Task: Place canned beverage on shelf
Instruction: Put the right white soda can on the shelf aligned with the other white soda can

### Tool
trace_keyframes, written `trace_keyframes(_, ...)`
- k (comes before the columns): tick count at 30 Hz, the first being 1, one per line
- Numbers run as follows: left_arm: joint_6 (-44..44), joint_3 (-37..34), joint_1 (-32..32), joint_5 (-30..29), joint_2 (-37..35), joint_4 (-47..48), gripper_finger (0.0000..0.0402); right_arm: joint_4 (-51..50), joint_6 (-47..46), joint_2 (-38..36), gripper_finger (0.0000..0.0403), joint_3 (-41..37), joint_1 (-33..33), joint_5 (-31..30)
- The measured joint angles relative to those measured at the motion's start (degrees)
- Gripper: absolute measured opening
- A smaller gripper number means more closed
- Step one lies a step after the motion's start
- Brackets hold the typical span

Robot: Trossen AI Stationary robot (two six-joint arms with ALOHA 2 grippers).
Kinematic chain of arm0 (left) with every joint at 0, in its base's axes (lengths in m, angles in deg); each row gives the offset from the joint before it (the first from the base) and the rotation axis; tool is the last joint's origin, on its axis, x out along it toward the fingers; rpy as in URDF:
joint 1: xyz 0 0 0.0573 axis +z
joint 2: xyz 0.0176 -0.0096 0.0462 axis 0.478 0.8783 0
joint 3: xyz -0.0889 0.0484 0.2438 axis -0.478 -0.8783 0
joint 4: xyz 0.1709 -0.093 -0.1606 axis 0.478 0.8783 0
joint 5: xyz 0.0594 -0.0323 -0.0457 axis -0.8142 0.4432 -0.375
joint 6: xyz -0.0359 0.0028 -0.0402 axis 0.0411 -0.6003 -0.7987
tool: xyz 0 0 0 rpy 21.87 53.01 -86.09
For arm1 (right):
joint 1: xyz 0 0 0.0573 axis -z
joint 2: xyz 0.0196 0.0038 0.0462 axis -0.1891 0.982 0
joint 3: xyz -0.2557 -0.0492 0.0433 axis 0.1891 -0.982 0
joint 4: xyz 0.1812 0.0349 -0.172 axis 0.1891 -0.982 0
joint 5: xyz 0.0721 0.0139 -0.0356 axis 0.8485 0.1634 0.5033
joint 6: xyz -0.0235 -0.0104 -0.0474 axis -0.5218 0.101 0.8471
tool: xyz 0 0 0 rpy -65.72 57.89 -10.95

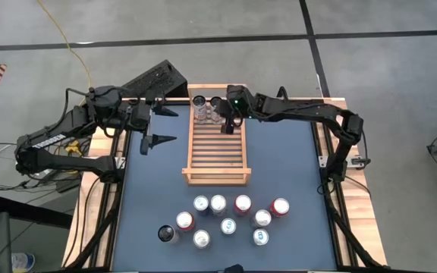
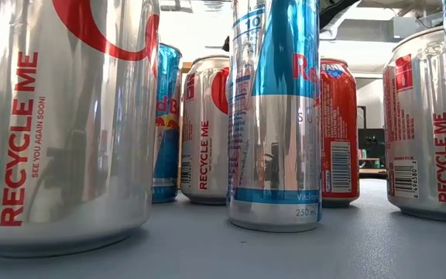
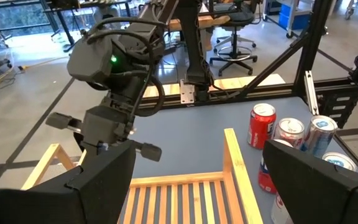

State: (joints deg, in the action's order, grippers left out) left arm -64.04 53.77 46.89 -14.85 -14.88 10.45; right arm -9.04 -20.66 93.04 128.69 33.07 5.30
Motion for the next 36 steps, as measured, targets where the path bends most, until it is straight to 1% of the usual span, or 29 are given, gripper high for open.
trace_keyframes(10,0.7,0.0,0.0,0.0,0.0,0.0,0.0341,-1.5,-0.4,0.0,0.0,-1.2,0.4,0.1)
trace_keyframes(31,0.4,0.0,0.0,0.0,0.0,0.0,0.0341,-0.6,-1.4,0.0,0.0,-1.2,0.9,0.4)
trace_keyframes(36,0.3,0.0,0.0,0.0,0.0,0.0,0.0341,-0.6,-1.4,0.0,0.0,-1.2,1.3,3.0)
